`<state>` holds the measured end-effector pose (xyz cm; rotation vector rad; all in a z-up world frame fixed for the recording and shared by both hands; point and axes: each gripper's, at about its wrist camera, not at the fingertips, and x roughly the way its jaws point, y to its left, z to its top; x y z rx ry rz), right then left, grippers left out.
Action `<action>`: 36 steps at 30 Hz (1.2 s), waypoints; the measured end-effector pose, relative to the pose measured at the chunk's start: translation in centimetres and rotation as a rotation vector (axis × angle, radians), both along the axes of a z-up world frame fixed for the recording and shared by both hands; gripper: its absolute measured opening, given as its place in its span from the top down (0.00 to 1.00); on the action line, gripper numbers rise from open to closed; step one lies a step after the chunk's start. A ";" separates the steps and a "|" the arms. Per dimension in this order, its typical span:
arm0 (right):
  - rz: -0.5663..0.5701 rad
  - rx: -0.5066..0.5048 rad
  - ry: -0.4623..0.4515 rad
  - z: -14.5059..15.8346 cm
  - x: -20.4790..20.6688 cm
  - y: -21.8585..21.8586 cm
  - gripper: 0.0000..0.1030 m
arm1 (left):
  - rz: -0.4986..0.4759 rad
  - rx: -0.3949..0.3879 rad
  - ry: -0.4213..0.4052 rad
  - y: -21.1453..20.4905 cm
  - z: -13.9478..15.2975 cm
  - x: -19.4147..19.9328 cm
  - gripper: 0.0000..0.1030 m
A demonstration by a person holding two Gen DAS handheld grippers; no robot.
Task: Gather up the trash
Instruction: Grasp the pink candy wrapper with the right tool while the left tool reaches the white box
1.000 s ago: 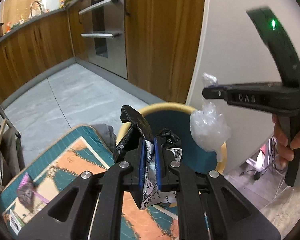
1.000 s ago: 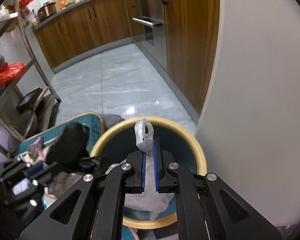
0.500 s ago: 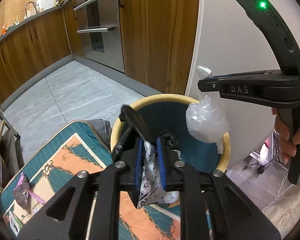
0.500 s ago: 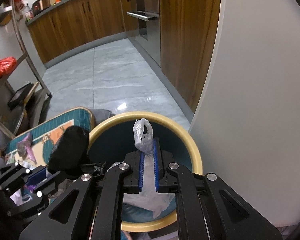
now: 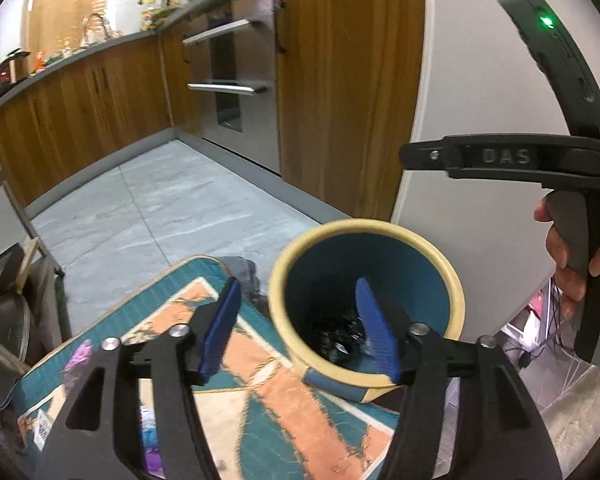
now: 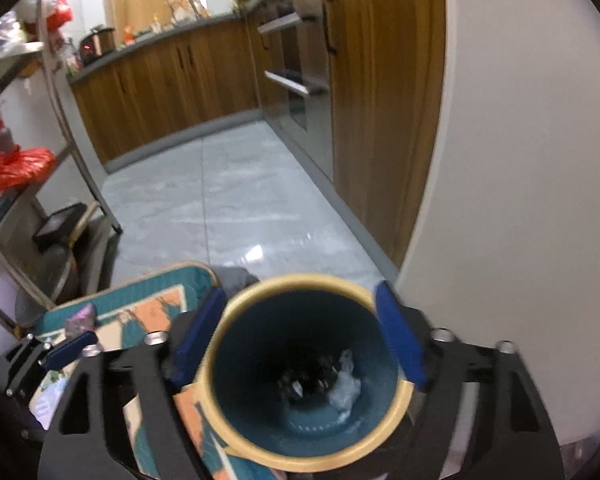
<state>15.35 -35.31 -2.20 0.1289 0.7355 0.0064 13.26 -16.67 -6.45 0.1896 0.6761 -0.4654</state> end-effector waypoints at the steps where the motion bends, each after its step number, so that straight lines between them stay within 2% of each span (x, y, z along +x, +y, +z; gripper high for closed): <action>1: 0.009 -0.002 -0.021 0.5 -0.3 0.3 0.14 | 0.016 -0.006 -0.014 0.8 0.5 -0.4 0.32; 4: 0.033 -0.011 -0.103 2.2 -1.3 1.5 0.07 | 0.059 -0.037 -0.039 3.2 2.0 -1.6 0.21; 6: 0.041 -0.009 -0.151 3.1 -2.1 2.4 0.05 | 0.091 -0.051 -0.060 4.7 2.9 -2.3 0.11; 8: 0.047 -0.002 -0.177 3.8 -2.1 3.2 0.05 | 0.137 -0.068 -0.095 6.7 4.0 -3.3 0.06; 12: 0.077 0.031 -0.225 4.9 -2.6 5.2 0.05 | 0.225 -0.104 -0.142 11.2 6.0 -5.0 0.06; 20: 0.165 0.099 -0.194 5.2 -2.7 10.9 0.05 | 0.417 -0.086 -0.177 20.3 6.8 -7.0 0.05; 23: 0.193 0.121 -0.173 4.9 -2.7 13.4 0.05 | 0.492 -0.066 -0.162 23.7 6.2 -7.5 0.05; 30: 0.274 0.073 -0.075 1.9 -0.8 20.4 0.05 | 0.619 -0.028 -0.092 29.7 3.4 -7.3 0.06; 33: 0.306 0.070 -0.010 -0.2 1.2 23.6 0.05 | 0.671 -0.007 -0.032 31.4 1.2 -5.7 0.06; 36: 0.319 0.045 0.029 -1.7 3.0 25.7 0.05 | 0.766 -0.023 0.096 33.4 -1.9 -3.4 0.06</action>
